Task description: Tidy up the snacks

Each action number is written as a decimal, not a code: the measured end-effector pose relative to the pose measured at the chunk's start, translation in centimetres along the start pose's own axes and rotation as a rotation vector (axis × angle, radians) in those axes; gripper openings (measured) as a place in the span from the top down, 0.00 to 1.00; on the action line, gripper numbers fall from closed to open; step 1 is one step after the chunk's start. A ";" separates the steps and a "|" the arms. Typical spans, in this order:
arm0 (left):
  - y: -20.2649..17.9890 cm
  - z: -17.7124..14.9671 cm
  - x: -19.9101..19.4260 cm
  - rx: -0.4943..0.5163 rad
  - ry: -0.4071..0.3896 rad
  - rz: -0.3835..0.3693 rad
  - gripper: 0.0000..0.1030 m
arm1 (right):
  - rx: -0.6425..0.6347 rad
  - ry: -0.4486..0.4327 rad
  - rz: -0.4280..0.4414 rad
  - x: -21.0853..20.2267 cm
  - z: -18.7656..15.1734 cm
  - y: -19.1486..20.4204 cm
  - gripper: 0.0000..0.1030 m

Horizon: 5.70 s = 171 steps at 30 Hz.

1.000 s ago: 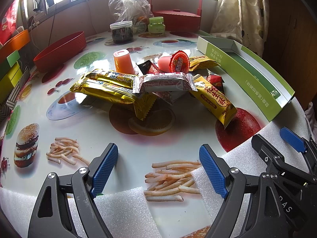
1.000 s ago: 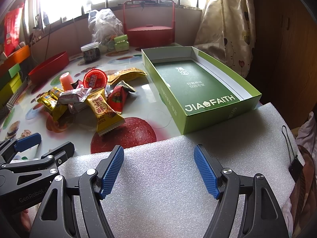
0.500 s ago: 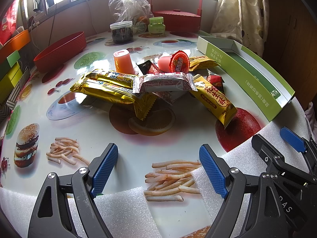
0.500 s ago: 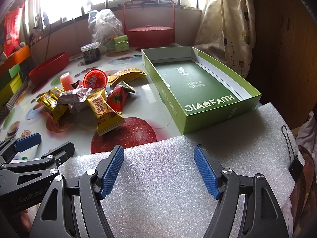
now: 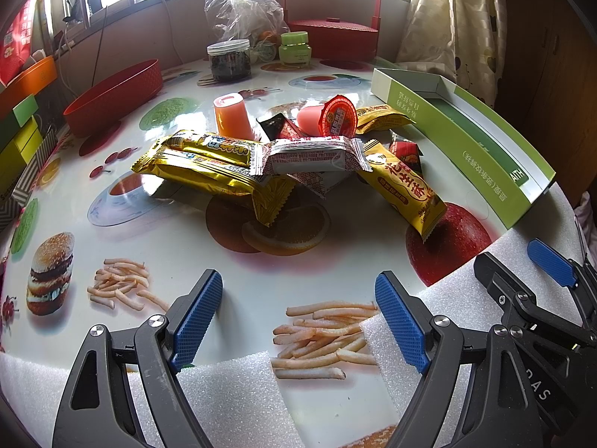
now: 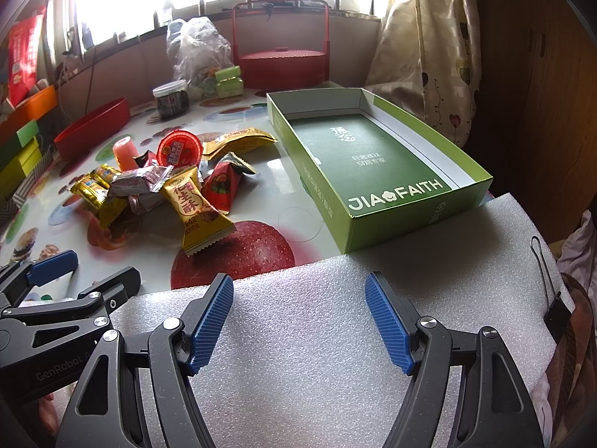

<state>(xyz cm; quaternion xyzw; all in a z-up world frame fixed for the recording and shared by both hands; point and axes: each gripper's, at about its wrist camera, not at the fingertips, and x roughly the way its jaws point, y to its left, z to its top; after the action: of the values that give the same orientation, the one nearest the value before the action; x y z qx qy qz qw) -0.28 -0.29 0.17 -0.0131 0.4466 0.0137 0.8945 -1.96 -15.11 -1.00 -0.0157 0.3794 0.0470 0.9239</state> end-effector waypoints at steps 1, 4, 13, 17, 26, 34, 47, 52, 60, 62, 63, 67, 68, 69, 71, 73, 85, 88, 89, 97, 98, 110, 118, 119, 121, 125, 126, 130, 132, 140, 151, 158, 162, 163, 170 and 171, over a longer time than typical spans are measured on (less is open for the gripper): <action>0.0 0.0 0.0 0.000 0.000 0.000 0.18 | 0.000 0.000 0.000 0.0 0.0 0.0 0.29; 0.0 0.0 0.0 0.000 0.000 0.000 0.18 | 0.000 0.000 0.000 0.1 0.0 0.0 0.29; 0.0 0.0 0.0 0.000 0.000 -0.001 0.18 | -0.001 0.001 0.000 -0.1 0.2 -0.1 0.29; 0.3 0.2 0.3 -0.002 0.001 -0.003 0.18 | -0.002 0.001 -0.001 0.0 0.1 -0.1 0.29; 1.6 0.5 -0.4 -0.008 0.031 -0.051 0.18 | -0.012 0.015 0.048 -0.7 0.5 -0.1 0.29; 5.2 1.5 -1.9 -0.086 -0.010 -0.090 0.18 | -0.128 -0.033 0.116 -1.8 1.9 2.3 0.29; 9.2 3.2 -2.0 -0.179 -0.044 -0.108 0.18 | -0.259 0.022 0.196 1.9 5.6 5.6 0.35; 8.8 3.6 -1.7 -0.169 -0.039 -0.125 0.18 | -0.261 0.048 0.193 3.3 6.1 5.6 0.43; 8.0 4.2 -1.0 -0.154 -0.024 -0.154 0.18 | -0.267 0.083 0.207 4.1 5.8 5.8 0.73; 8.0 4.2 -0.8 -0.157 -0.020 -0.155 0.18 | -0.265 0.086 0.224 4.0 5.8 5.7 0.74; 8.0 4.2 -0.8 -0.158 -0.019 -0.155 0.18 | -0.265 0.088 0.247 3.9 5.8 5.7 0.76; 8.5 4.1 -0.6 -0.170 -0.015 -0.152 0.18 | -0.279 0.096 0.338 3.5 5.6 6.2 0.79; 8.6 4.1 -0.6 -0.172 -0.016 -0.153 0.18 | -0.287 0.095 0.358 3.3 5.5 6.4 0.79; 8.8 4.1 -0.6 -0.175 -0.017 -0.152 0.18 | -0.299 0.091 0.377 3.1 5.4 6.6 0.79; 9.1 4.1 -0.5 -0.181 -0.015 -0.149 0.18 | -0.323 0.091 0.408 2.7 5.0 7.1 0.79; 9.3 4.1 -0.5 -0.190 -0.013 -0.150 0.18 | -0.352 0.100 0.440 2.5 4.8 7.8 0.79; 11.5 4.7 1.4 -0.320 0.028 -0.178 0.18 | -0.392 0.098 0.488 1.0 4.4 7.9 0.79; 12.1 5.1 2.2 -0.389 0.049 -0.178 0.18 | -0.372 0.094 0.476 0.7 4.3 7.2 0.79; 12.3 5.3 2.4 -0.411 0.048 -0.176 0.18 | -0.364 0.093 0.471 0.6 4.3 6.9 0.79; 11.9 6.2 3.1 -0.421 0.050 -0.111 0.18 | -0.321 0.070 0.465 -0.1 4.3 5.8 0.79; 11.8 6.3 3.2 -0.416 0.052 -0.109 0.18 | -0.316 0.070 0.465 -0.1 4.3 5.7 0.79; 10.9 5.8 3.6 -0.214 0.120 0.079 0.18 | -0.286 0.068 0.478 -0.3 4.1 5.1 0.81; 13.3 4.1 2.7 -0.211 0.134 0.143 0.18 | -0.286 0.077 0.482 0.2 4.0 5.4 0.82; 13.4 4.1 2.6 -0.214 0.133 0.144 0.18 | -0.292 0.078 0.477 0.2 4.0 5.5 0.82; 13.8 4.1 2.5 -0.227 0.128 0.136 0.18 | -0.301 0.078 0.467 0.3 4.0 5.6 0.81; 13.7 4.5 2.9 -0.223 0.113 0.133 0.18 | -0.329 0.085 0.428 0.8 4.0 6.3 0.74; 13.6 4.6 3.1 -0.214 0.107 0.137 0.18 | -0.339 0.087 0.422 1.0 3.9 6.5 0.73; 13.3 4.7 3.3 -0.200 0.095 0.133 0.18 | -0.365 0.102 0.378 1.7 3.6 6.9 0.72; 13.3 4.7 3.2 -0.194 0.082 0.135 0.25 | -0.365 0.108 0.355 2.0 3.5 6.9 0.72; 13.6 4.9 2.8 -0.192 0.057 0.111 0.56 | -0.355 0.113 0.333 2.3 3.3 6.7 0.75; 13.4 4.7 2.2 -0.185 0.036 0.073 0.77 | -0.338 0.106 0.334 1.9 3.3 6.4 0.80; 12.9 4.7 1.0 -0.177 0.009 0.036 0.77 | -0.314 0.090 0.347 1.2 3.7 5.7 0.80; 12.5 4.8 0.3 -0.170 -0.005 0.017 0.77 | -0.294 0.080 0.348 0.8 4.0 5.2 0.80; 12.3 4.8 0.0 -0.166 -0.010 0.010 0.77 | -0.290 0.078 0.351 0.6 4.0 5.2 0.80; 11.1 5.4 -1.9 -0.143 -0.047 -0.037 0.77 | -0.264 0.042 0.356 -0.8 4.6 4.2 0.80; 10.8 5.5 -2.1 -0.137 -0.051 -0.044 0.77 | -0.259 0.038 0.355 -1.0 4.7 4.0 0.80</action>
<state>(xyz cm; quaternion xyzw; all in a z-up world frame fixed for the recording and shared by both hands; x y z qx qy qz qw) 2.46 10.67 5.05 -0.0839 0.4213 0.0250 0.9027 0.22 -10.86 3.07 -0.0681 0.3844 0.2570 0.8840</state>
